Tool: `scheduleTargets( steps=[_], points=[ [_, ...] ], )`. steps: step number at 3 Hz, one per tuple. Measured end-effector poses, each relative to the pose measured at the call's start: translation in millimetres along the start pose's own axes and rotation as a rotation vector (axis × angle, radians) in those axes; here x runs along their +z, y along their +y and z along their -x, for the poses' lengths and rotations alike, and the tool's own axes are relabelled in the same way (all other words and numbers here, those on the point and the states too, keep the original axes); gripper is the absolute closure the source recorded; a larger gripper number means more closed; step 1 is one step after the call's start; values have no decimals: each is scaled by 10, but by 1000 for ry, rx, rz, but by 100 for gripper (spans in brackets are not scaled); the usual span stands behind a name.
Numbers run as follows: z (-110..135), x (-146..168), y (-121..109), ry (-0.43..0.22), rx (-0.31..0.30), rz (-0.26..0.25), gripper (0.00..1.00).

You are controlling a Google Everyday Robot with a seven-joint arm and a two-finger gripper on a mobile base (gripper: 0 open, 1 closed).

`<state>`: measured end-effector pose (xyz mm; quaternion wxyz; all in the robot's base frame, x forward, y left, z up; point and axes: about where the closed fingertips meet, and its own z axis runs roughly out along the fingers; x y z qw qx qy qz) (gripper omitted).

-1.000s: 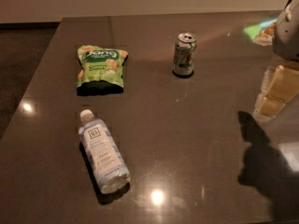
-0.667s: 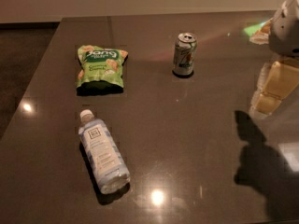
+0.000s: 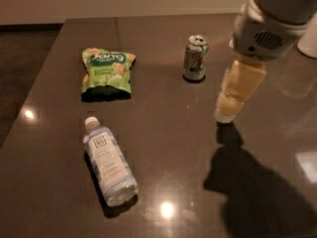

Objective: Place blue plastic bottle upright

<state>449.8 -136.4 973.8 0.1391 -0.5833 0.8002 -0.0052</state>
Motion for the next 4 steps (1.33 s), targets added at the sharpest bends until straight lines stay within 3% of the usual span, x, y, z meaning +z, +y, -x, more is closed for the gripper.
scheduleTargets(
  steps=[2,4],
  points=[
    [393,327,179,28,159,60,0],
    [605,445,350,21,299,140,0]
  ],
)
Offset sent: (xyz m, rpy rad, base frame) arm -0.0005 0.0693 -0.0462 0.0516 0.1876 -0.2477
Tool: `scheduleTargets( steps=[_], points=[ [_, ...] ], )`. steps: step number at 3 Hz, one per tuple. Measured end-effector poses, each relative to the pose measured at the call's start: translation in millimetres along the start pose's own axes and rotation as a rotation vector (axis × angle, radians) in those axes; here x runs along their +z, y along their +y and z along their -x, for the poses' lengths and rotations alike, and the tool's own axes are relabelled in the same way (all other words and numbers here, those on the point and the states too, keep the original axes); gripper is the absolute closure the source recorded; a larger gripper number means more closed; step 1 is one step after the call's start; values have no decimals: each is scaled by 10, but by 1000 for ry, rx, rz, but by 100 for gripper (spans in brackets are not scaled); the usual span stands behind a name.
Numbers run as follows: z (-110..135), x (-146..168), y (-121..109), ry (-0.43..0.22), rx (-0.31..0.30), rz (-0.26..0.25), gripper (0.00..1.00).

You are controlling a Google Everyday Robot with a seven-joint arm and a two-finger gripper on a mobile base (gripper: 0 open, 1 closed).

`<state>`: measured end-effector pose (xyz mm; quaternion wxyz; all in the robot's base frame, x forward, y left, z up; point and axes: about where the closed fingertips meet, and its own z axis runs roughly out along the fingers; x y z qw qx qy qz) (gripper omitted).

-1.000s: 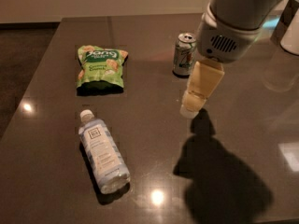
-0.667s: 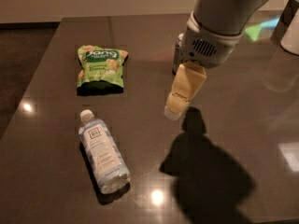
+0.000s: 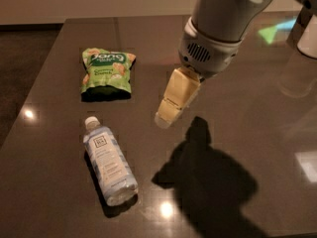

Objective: Place blue plastic bottle upright

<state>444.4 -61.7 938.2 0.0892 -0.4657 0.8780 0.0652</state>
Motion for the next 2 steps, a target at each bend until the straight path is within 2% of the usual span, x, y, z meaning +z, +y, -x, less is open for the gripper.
scheduleTargets(
  steps=[1,2],
  points=[
    [35,23,107,3,54,18,0],
    [61,105,194,9,105,-19,0]
  ],
)
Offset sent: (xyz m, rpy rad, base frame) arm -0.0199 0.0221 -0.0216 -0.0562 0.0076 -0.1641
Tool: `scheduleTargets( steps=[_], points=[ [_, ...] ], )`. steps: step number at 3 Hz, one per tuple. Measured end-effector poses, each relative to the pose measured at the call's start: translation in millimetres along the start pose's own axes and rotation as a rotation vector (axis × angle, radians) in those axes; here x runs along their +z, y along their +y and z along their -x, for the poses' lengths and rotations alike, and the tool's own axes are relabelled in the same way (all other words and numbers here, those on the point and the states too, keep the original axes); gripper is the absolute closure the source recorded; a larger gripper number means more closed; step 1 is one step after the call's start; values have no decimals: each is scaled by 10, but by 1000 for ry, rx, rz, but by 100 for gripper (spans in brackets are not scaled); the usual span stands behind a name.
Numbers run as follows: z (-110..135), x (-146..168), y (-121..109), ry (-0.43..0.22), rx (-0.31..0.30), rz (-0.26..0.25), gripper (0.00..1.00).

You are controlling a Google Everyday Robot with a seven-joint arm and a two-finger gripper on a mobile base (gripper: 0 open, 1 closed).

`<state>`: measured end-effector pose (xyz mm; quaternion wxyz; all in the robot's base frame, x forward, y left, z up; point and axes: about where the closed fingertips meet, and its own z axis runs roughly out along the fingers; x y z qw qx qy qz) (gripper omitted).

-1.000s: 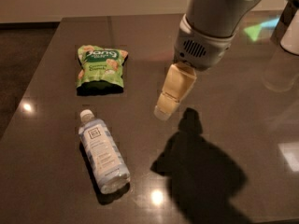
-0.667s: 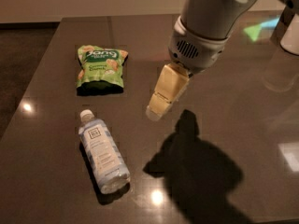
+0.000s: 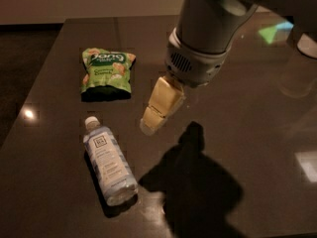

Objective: Place blue plastic bottle upright

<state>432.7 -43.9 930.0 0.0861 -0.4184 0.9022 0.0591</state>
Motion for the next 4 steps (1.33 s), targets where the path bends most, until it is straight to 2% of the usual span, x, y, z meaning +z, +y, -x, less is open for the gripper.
scheduleTargets(
  steps=[2,4],
  points=[
    [60,45,73,25,11,4,0],
    [253,274,507,76,98,54,0]
  ],
)
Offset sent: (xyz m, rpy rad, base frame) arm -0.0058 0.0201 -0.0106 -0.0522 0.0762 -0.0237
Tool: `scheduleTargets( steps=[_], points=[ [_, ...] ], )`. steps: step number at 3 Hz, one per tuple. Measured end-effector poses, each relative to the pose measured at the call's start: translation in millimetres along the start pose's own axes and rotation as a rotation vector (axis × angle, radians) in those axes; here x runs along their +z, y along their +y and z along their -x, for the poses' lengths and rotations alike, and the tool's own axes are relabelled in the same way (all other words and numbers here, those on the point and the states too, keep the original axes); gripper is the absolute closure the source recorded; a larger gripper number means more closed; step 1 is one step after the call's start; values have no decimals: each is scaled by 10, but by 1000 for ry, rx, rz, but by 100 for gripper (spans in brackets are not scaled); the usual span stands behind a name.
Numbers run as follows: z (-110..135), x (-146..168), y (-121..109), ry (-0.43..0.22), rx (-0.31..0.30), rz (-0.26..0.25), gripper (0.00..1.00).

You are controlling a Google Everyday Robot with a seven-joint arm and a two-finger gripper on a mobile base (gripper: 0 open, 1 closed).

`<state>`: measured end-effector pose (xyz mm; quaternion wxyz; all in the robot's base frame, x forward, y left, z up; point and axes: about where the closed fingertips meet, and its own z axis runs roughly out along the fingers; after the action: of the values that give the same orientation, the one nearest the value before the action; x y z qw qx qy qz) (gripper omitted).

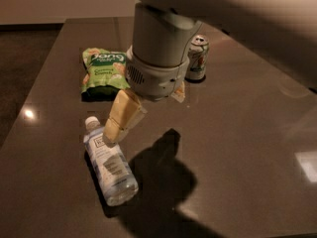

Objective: Place blue plastic bottle upright

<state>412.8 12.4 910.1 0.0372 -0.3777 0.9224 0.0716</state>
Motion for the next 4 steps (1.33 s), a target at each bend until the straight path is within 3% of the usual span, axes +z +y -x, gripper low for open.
scheduleTargets(
  steps=[2,4],
  points=[
    [65,289,372,42,139,19,0],
    [216,567,742,85,192,7,0]
  ],
)
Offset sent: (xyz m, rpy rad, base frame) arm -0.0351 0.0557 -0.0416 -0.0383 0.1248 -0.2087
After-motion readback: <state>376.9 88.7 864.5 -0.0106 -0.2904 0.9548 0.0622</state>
